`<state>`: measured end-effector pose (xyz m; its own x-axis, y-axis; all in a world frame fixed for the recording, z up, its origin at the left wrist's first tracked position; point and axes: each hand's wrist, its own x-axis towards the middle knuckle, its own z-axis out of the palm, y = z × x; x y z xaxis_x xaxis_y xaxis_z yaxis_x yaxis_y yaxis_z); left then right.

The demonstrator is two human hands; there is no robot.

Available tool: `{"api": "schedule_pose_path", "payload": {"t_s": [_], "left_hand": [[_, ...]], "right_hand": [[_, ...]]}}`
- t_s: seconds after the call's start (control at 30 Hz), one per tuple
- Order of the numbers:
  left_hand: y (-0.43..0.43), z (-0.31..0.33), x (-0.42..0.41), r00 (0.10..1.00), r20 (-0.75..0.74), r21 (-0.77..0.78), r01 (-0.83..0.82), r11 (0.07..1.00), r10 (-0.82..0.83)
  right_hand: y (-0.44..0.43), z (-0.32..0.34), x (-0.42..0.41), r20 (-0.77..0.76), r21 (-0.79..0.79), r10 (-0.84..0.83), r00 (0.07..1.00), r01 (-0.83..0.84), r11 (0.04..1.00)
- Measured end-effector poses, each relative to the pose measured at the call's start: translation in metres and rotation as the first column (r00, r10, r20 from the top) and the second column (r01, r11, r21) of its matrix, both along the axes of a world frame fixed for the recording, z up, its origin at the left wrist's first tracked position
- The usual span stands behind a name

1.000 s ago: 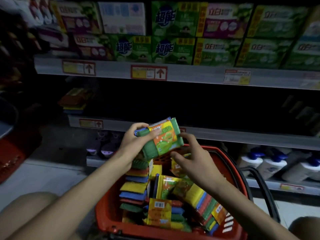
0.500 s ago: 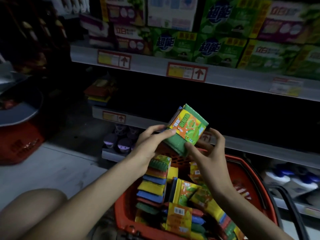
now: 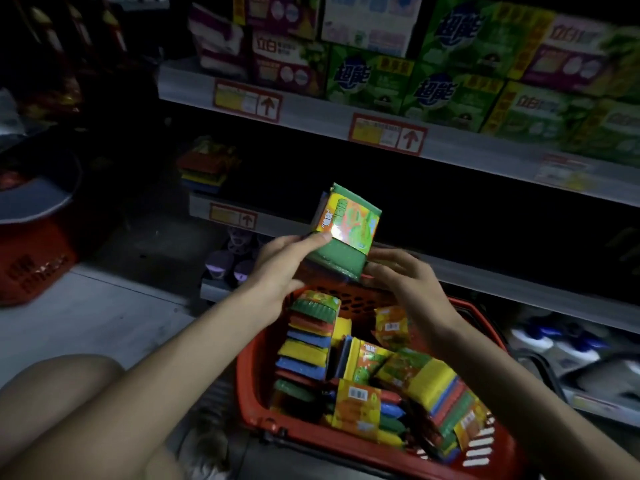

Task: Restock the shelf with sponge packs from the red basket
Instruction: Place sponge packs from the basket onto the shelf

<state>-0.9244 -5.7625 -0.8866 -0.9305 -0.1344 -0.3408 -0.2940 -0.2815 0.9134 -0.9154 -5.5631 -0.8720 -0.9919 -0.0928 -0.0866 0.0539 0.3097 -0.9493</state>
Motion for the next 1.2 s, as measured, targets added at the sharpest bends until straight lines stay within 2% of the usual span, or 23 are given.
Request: {"api": "schedule_pose_path", "payload": {"t_s": [0.13, 0.27, 0.33, 0.43, 0.47, 0.53, 0.6, 0.67, 0.73, 0.8, 0.93, 1.0, 1.07, 1.2], "left_hand": [[0.010, -0.003, 0.009, 0.992, 0.009, -0.083, 0.129, 0.988, -0.129], [0.022, -0.010, 0.017, 0.979, 0.023, -0.143, 0.203, 0.969, -0.202], [0.026, -0.015, 0.019, 0.976, 0.044, -0.146, 0.216, 0.966, -0.211], [0.032, -0.022, 0.020, 0.974, 0.075, -0.138, 0.222, 0.965, -0.213], [0.034, -0.024, 0.020, 0.974, 0.080, -0.133, 0.222, 0.966, -0.213], [0.037, -0.028, 0.021, 0.974, 0.092, -0.125, 0.217, 0.968, -0.207], [0.038, -0.034, 0.020, 0.973, 0.113, -0.122, 0.217, 0.969, -0.204], [0.041, -0.040, 0.019, 0.970, 0.150, -0.104, 0.209, 0.972, -0.193], [0.043, -0.044, 0.020, 0.964, 0.188, -0.086, 0.204, 0.975, -0.185], [0.046, -0.047, 0.020, 0.961, 0.211, -0.075, 0.198, 0.977, -0.179], [0.052, -0.049, 0.020, 0.965, 0.230, -0.042, 0.140, 0.989, -0.127], [0.055, -0.050, 0.020, 0.964, 0.247, -0.011, 0.107, 0.994, -0.101], [0.057, -0.050, 0.021, 0.961, 0.264, 0.012, 0.084, 0.996, -0.084], [0.060, -0.049, 0.021, 0.961, 0.271, 0.046, 0.041, 0.998, -0.052]], "right_hand": [[0.037, -0.020, 0.001, 0.045, 0.239, 0.016, 0.999, -0.027, 0.971], [0.077, -0.045, 0.006, 0.084, 0.466, 0.046, 0.995, -0.080, 0.881], [0.093, -0.051, 0.009, 0.085, 0.624, 0.076, 0.993, -0.112, 0.773], [0.111, -0.054, 0.010, 0.159, 0.851, 0.025, 0.987, -0.150, 0.504], [0.116, -0.056, 0.010, 0.218, 0.866, -0.051, 0.975, -0.169, 0.471], [0.121, -0.054, 0.015, 0.375, 0.845, -0.165, 0.912, -0.262, 0.467], [0.124, -0.055, 0.023, 0.530, 0.761, -0.163, 0.832, -0.383, 0.523], [0.125, -0.060, 0.031, 0.585, 0.693, -0.099, 0.805, -0.433, 0.577], [0.124, -0.063, 0.036, 0.502, 0.719, -0.056, 0.863, -0.380, 0.582], [0.123, -0.063, 0.036, 0.354, 0.755, -0.053, 0.934, -0.251, 0.606], [0.120, -0.056, 0.036, 0.072, 0.687, -0.045, 0.996, -0.017, 0.727], [0.115, -0.055, 0.040, -0.077, 0.662, -0.004, 0.997, 0.054, 0.747], [0.109, -0.054, 0.045, -0.227, 0.702, 0.075, 0.971, 0.110, 0.704], [0.101, -0.052, 0.048, -0.431, 0.739, 0.209, 0.878, 0.210, 0.640]]}}
